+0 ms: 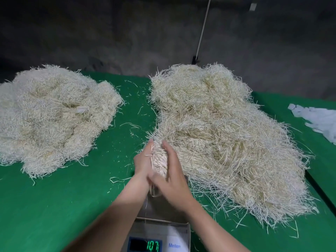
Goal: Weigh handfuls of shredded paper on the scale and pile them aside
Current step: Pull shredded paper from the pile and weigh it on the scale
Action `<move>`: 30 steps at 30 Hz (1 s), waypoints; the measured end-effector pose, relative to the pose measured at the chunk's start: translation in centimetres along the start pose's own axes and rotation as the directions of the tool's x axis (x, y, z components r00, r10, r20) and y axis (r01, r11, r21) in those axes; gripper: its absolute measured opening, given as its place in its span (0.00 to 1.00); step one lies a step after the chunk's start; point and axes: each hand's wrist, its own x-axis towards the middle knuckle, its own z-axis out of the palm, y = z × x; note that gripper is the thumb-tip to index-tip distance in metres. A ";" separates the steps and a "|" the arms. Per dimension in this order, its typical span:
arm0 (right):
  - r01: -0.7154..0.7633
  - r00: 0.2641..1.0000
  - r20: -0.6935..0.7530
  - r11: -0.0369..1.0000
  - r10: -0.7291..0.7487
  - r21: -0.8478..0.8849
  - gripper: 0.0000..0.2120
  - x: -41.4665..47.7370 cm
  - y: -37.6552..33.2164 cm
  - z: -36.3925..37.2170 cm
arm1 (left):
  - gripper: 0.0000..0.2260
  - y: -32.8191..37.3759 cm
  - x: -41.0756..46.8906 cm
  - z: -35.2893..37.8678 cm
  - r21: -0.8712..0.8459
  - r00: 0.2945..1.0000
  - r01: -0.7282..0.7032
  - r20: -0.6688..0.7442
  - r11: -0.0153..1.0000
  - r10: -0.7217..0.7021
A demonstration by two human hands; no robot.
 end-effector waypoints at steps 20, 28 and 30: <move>-0.145 0.891 -0.405 0.974 0.206 0.176 0.13 6.8 0.2 -4.7 | 0.18 0.0 -1.2 5.4 0.336 0.979 -0.206 0.066 0.919 0.195; -0.141 0.975 -0.105 0.909 0.197 0.391 0.23 6.8 0.2 -7.1 | 0.11 0.9 1.4 5.9 0.462 0.828 -0.553 0.217 0.693 0.517; -0.155 0.984 -0.043 0.956 0.171 0.249 0.21 6.3 -0.3 -6.3 | 0.10 0.4 1.1 6.8 0.471 0.760 -0.632 0.223 0.615 0.611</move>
